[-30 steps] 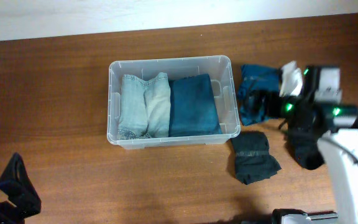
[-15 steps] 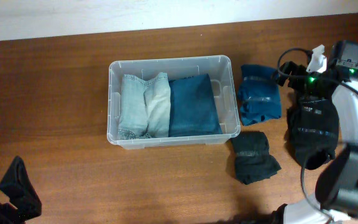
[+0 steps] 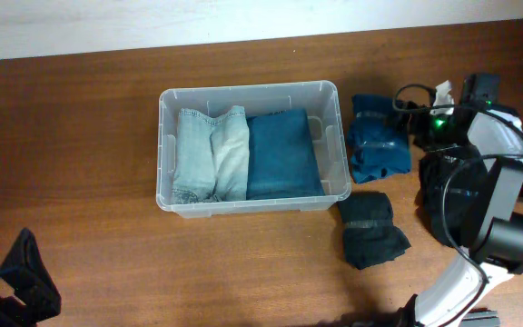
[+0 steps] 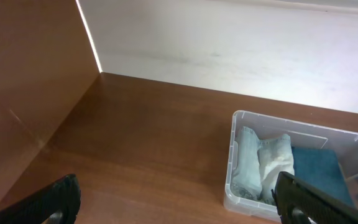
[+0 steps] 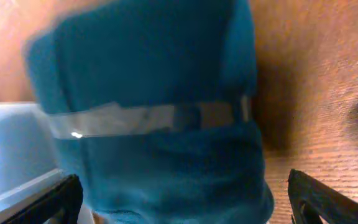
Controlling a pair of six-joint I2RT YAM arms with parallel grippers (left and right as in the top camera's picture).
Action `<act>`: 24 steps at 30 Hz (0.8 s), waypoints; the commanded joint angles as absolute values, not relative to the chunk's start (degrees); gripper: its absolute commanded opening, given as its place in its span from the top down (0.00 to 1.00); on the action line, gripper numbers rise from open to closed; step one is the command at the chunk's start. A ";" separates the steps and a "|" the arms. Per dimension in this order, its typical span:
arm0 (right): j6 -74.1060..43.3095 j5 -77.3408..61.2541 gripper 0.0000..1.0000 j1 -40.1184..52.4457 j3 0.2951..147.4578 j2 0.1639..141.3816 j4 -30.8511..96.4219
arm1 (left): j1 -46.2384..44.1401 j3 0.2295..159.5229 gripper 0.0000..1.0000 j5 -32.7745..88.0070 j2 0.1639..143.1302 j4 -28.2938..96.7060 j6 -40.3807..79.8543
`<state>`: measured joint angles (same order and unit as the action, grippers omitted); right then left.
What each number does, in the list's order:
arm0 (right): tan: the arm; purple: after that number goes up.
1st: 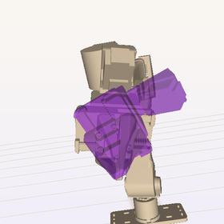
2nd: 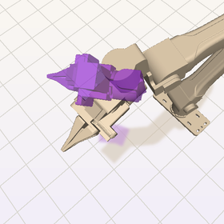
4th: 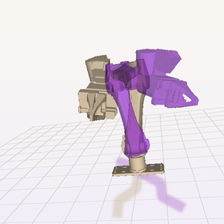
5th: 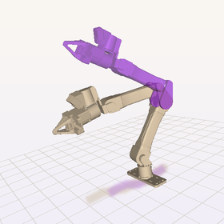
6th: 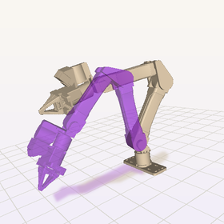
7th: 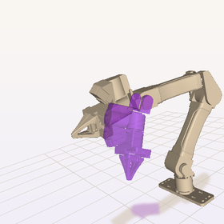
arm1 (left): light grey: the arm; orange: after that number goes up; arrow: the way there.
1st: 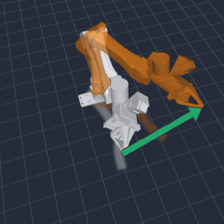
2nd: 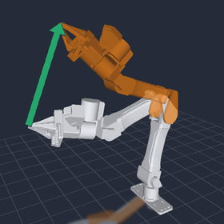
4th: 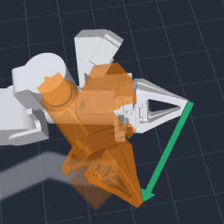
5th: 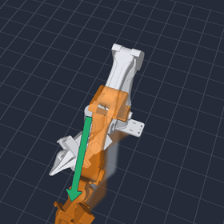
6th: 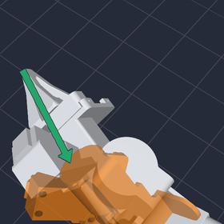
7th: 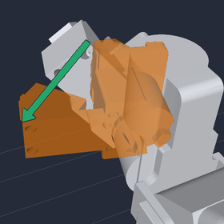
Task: Pack container
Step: 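Grasp the folded teal sweater with the right gripper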
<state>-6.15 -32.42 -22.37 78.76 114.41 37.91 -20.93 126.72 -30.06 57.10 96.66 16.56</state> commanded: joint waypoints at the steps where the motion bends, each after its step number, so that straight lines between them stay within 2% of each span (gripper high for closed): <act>1: -3.18 -32.56 0.02 -22.57 79.61 115.94 38.68 | -20.82 126.80 0.00 -30.44 57.23 96.66 17.10; 6: -2.09 -35.77 0.02 -22.52 79.61 119.13 39.68 | -20.82 126.80 0.00 -30.44 57.23 96.66 17.10; 10: 1.72 -46.89 0.00 -22.52 79.61 122.34 39.59 | -20.82 126.80 0.00 -30.44 57.23 96.66 17.10; 15: 1.69 -46.81 0.23 -22.52 79.64 123.00 39.64 | -20.82 126.80 0.00 -30.44 57.23 96.66 17.10; 16: 1.58 -46.78 0.37 -22.55 79.64 123.00 39.70 | -20.82 126.80 0.00 -30.44 57.23 96.66 17.10; 18: 0.38 -47.00 0.51 -22.59 79.77 122.76 40.32 | -20.82 126.80 0.00 -30.44 57.23 96.66 17.10; 21: -0.45 -47.51 0.59 -22.59 80.07 121.40 41.23 | -20.82 126.80 0.00 -30.44 57.23 96.66 17.10; 24: -0.49 -50.02 0.62 -22.59 80.12 118.26 41.36 | -20.82 126.80 0.00 -30.44 57.23 96.66 17.10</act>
<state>-0.36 -46.44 -22.79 79.83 121.30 40.80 -20.93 126.72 -30.06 57.10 96.66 16.56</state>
